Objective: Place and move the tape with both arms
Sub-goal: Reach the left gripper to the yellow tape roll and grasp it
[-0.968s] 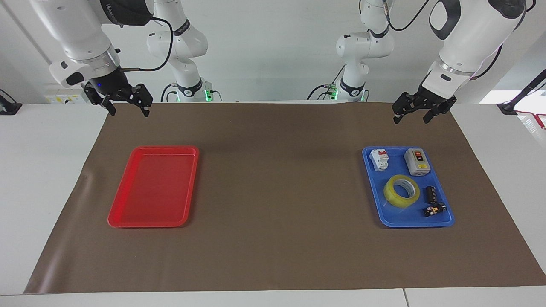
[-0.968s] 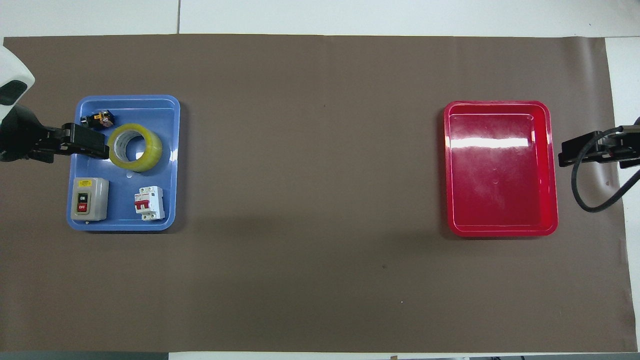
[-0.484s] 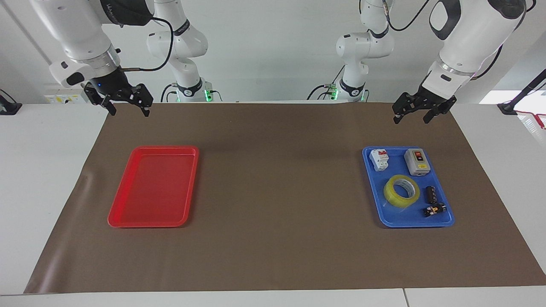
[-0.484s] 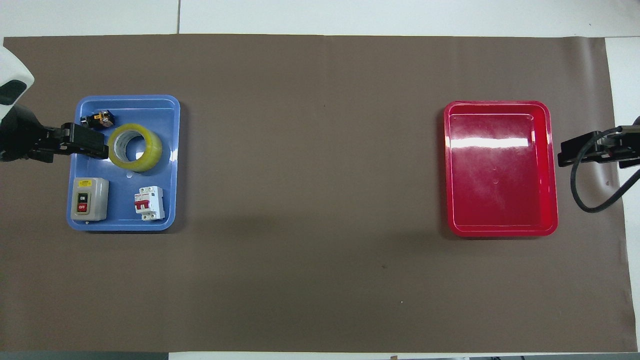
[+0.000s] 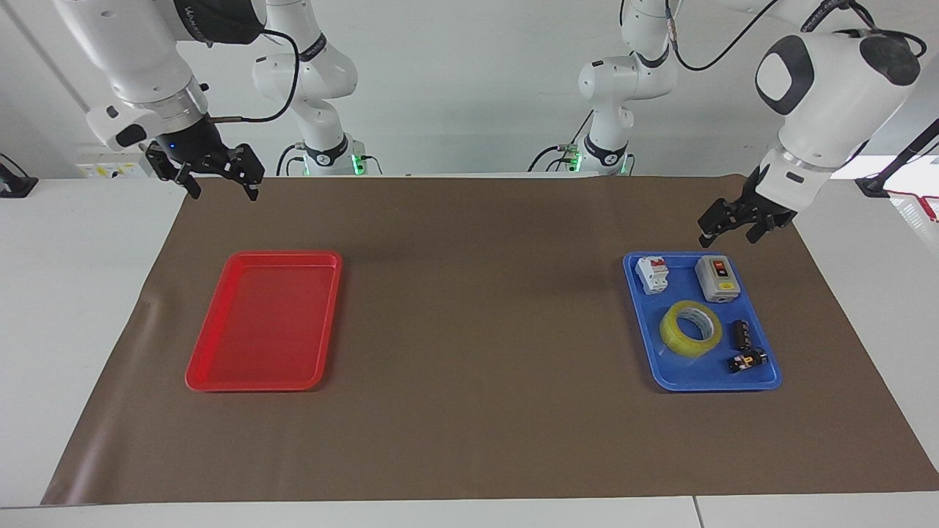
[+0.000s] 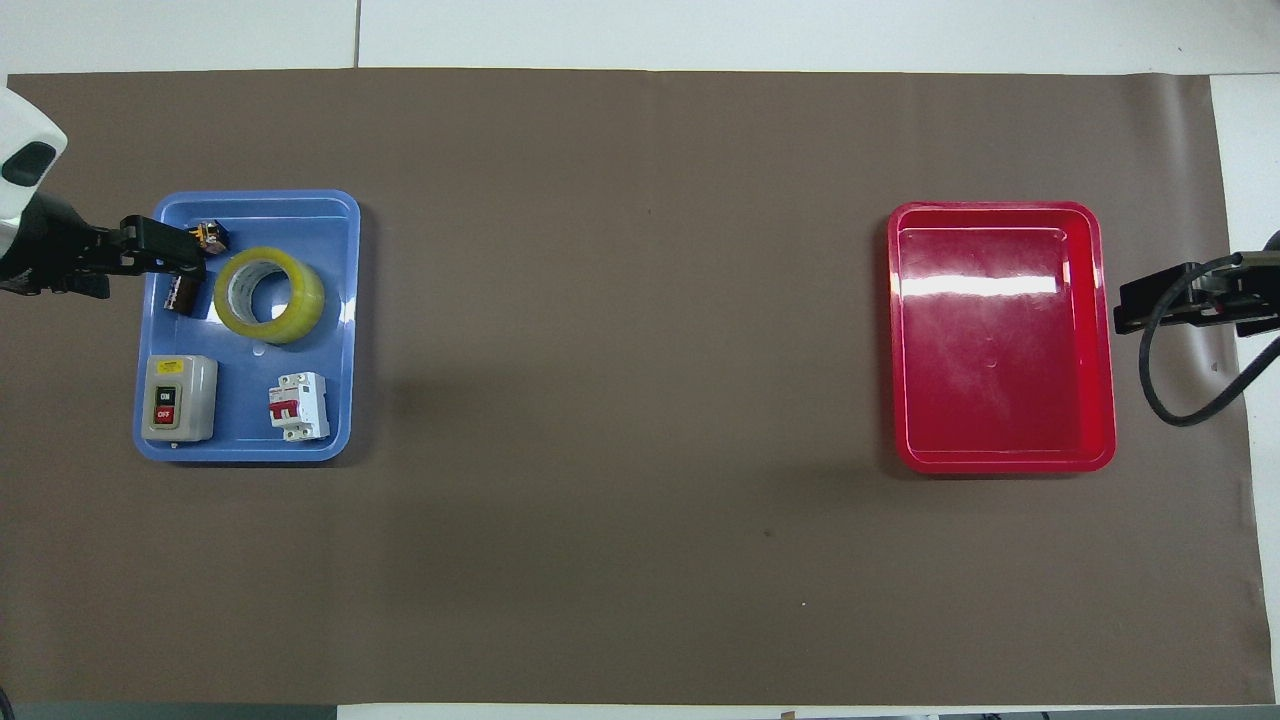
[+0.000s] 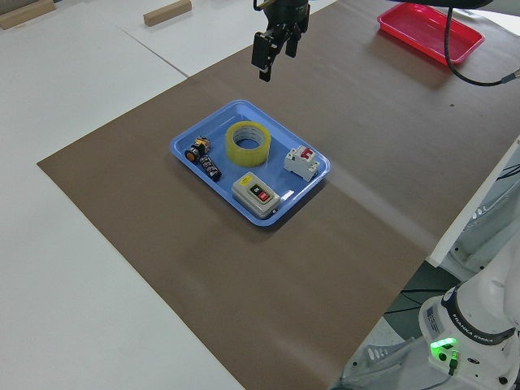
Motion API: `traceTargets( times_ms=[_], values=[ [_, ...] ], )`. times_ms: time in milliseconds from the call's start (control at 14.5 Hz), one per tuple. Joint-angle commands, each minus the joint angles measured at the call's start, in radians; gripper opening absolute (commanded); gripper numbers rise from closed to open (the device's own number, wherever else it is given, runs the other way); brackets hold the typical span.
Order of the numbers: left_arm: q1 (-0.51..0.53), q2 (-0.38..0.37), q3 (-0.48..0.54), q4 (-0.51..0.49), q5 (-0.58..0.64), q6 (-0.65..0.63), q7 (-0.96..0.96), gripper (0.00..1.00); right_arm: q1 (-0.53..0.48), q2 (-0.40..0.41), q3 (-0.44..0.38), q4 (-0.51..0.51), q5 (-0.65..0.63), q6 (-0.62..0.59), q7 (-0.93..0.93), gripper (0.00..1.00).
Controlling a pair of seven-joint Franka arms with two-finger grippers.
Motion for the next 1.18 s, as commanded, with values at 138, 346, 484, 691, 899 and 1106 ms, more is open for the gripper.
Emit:
traceTargets(
  times_ms=[138,346,484,691,899,1106],
  values=[
    [0.085,0.097,-0.003,-0.154,0.025,0.313,0.038,0.97,-0.006,-0.01,0.004,-0.009,0.022,0.007,0.003,1.0],
    [0.106,0.15,-0.003,-0.189,0.025,0.42,0.057,0.95,-0.006,-0.01,0.004,-0.009,0.022,0.007,0.003,1.0],
    [0.108,0.187,-0.003,-0.191,0.025,0.447,0.057,0.89,-0.006,-0.01,0.003,-0.009,0.022,0.008,0.003,1.0],
    [0.093,0.201,-0.003,-0.231,0.025,0.488,0.048,0.81,-0.006,-0.01,0.004,-0.009,0.022,0.008,0.003,1.0],
    [0.093,0.2,-0.003,-0.261,0.025,0.502,0.054,0.72,-0.006,-0.01,0.004,-0.009,0.022,0.008,0.003,1.0],
    [0.091,0.2,-0.003,-0.261,0.025,0.494,0.048,0.25,-0.006,-0.01,0.004,-0.009,0.022,0.008,0.003,1.0]
  ],
)
